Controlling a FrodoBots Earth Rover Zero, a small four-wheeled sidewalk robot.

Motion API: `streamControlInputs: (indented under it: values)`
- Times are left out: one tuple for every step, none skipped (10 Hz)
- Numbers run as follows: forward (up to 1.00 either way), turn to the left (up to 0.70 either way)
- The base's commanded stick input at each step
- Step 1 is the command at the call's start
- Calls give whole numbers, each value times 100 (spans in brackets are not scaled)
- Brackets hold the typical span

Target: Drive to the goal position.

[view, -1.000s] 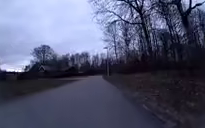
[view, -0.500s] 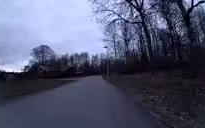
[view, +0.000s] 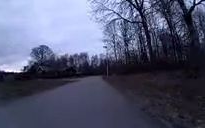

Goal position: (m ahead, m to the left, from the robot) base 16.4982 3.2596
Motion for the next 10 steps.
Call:
streamControlInputs:
  values:
    - [70, 0]
    - [70, 0]
    - [70, 0]
    - [70, 0]
    - [70, 0]
    - [70, 0]
    - [70, 0]
    - [70, 0]
    - [70, 0]
    - [70, 0]
